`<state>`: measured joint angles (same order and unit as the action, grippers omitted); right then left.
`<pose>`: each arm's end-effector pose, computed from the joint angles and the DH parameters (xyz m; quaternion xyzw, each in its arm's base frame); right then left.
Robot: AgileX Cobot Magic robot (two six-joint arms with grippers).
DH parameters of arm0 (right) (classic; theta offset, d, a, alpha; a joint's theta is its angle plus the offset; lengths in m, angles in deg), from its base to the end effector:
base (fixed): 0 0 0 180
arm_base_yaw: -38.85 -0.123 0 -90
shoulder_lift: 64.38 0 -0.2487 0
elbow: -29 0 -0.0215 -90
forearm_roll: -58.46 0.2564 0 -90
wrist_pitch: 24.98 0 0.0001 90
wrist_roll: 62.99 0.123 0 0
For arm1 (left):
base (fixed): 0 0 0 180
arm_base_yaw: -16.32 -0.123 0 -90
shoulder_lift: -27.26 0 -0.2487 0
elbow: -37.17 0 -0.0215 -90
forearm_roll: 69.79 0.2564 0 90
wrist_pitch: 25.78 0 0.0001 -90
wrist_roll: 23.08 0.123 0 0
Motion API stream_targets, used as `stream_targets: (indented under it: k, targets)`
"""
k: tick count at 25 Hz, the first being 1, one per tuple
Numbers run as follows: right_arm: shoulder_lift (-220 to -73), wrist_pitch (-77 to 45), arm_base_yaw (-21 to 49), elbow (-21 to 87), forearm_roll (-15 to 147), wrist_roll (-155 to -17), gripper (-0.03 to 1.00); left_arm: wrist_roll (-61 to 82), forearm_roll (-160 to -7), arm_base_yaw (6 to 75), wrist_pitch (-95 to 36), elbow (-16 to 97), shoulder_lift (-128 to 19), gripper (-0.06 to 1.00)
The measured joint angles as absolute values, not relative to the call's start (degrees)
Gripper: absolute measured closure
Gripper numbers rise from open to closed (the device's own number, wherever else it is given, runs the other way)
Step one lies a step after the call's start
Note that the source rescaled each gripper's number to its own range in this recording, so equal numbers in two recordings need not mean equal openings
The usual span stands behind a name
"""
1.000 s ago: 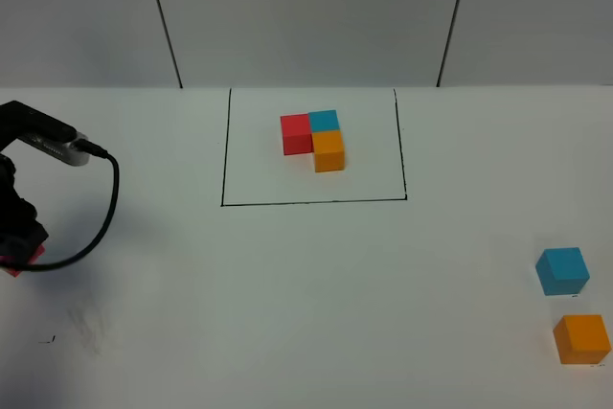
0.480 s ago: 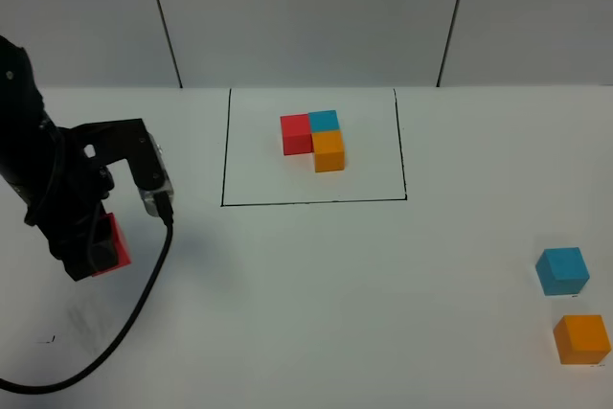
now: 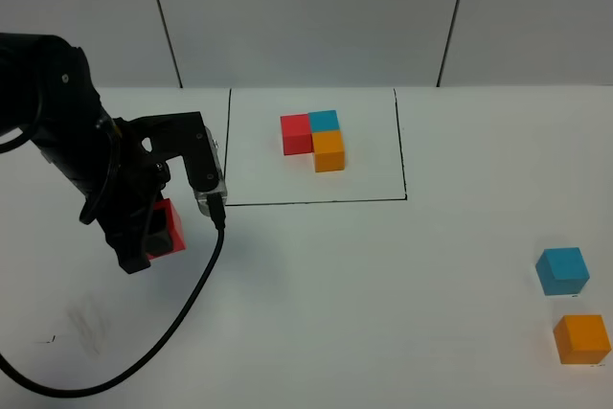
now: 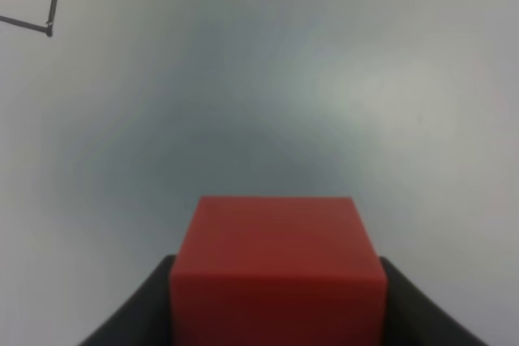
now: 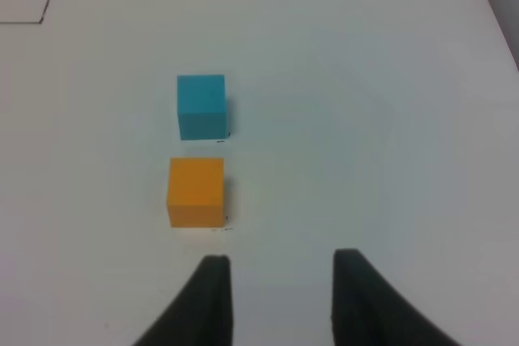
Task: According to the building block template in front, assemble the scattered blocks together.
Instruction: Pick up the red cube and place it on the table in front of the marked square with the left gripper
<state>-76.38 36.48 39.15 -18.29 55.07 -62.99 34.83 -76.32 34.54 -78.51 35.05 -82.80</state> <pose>0.0717 -0.0068 0.2613 0.0028 0.8689 -0.0309 0.4940 0.3413 -0.1241 0.1615 0.5880 0.7966 -0.0020 0.1401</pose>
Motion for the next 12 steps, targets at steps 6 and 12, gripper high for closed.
stream_targets:
  k: [6,12]
  targets:
    - [-76.38,36.48,39.15,-18.29,55.07,-62.99,0.97,34.20,-76.32,35.29,-83.85,44.93,-88.88,0.94]
    - [-76.38,36.48,39.15,-18.29,55.07,-62.99,0.97,33.63,-76.18,38.38,-86.92,50.45,-94.39,0.94]
